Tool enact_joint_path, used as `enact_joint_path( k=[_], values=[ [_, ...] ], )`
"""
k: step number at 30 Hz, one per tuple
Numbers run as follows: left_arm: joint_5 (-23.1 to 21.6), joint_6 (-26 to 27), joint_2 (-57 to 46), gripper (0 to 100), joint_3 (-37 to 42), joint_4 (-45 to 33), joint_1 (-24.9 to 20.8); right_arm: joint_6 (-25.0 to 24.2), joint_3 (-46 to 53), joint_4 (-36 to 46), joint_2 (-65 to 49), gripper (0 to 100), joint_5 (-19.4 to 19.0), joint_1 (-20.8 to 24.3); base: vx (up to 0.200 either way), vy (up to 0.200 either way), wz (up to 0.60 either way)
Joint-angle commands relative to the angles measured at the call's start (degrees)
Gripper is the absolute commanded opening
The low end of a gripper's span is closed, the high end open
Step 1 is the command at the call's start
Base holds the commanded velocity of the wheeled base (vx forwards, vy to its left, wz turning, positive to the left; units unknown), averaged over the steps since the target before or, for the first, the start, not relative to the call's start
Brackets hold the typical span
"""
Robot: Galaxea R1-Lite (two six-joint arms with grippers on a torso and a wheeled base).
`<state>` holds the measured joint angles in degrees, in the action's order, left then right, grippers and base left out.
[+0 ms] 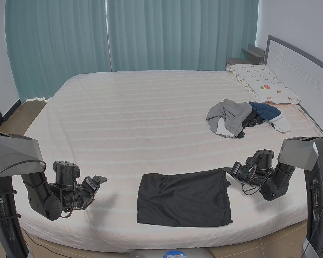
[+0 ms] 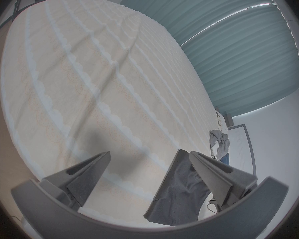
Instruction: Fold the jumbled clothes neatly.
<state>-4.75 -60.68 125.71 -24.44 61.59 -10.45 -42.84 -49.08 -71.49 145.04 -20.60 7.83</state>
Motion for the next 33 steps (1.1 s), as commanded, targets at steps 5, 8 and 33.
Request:
enact_joint_path(
  k=[5,8,33],
  values=[
    [0.0,0.0,0.1,100,0.0,0.0,0.0,-1.7,-0.2,-0.1,-0.1,0,0.0,-0.9,0.0,0.0,0.0],
    [0.0,0.0,0.1,100,0.0,0.0,0.0,-1.8,-0.2,0.0,-0.2,0,0.0,-1.1,0.0,0.0,0.0],
    [0.0,0.0,0.1,100,0.1,0.0,-0.1,-1.4,1.3,1.6,-1.4,100,0.6,-2.5,0.0,0.0,0.0]
  ],
)
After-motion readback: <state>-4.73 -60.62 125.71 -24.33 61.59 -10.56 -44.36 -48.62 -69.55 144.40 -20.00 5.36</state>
